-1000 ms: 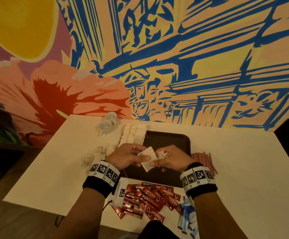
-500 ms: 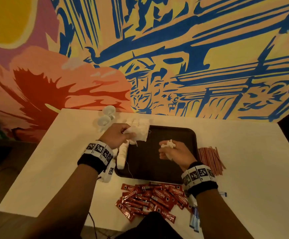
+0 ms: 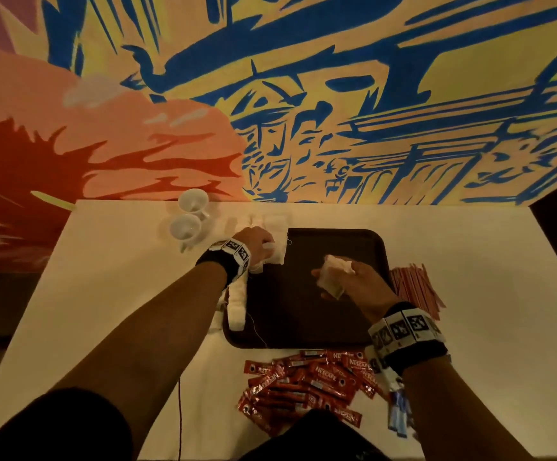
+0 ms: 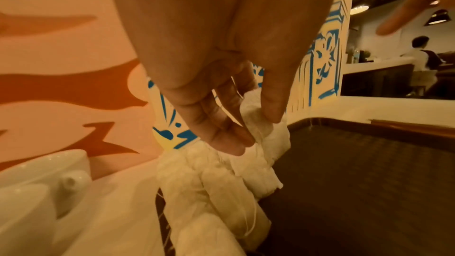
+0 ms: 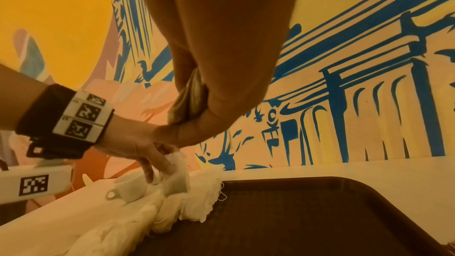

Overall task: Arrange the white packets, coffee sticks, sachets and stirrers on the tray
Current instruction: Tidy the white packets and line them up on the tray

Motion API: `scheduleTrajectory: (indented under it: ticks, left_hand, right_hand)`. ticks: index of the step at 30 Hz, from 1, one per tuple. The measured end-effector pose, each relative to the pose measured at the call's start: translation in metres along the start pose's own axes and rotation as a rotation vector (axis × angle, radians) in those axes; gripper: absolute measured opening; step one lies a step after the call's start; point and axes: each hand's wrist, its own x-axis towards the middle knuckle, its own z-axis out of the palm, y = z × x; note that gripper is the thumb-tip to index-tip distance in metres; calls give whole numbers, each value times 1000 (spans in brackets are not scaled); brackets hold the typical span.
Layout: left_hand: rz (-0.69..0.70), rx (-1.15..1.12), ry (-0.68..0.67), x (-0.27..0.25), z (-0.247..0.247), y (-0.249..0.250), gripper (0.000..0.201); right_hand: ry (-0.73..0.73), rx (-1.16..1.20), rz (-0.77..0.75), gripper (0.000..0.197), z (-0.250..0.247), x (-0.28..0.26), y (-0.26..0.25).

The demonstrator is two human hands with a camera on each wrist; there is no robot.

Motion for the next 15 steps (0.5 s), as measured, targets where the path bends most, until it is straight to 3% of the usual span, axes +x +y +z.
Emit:
scheduleTrajectory:
  ticks: [9,15]
  left_hand:
    - [24,77,-138,48,28,-11,23]
    - [22,145,-91,60,31,-14,33]
  right_hand:
    - [53,-4,50,23,6,13,1]
    - [62,12,32,22,9,14,6]
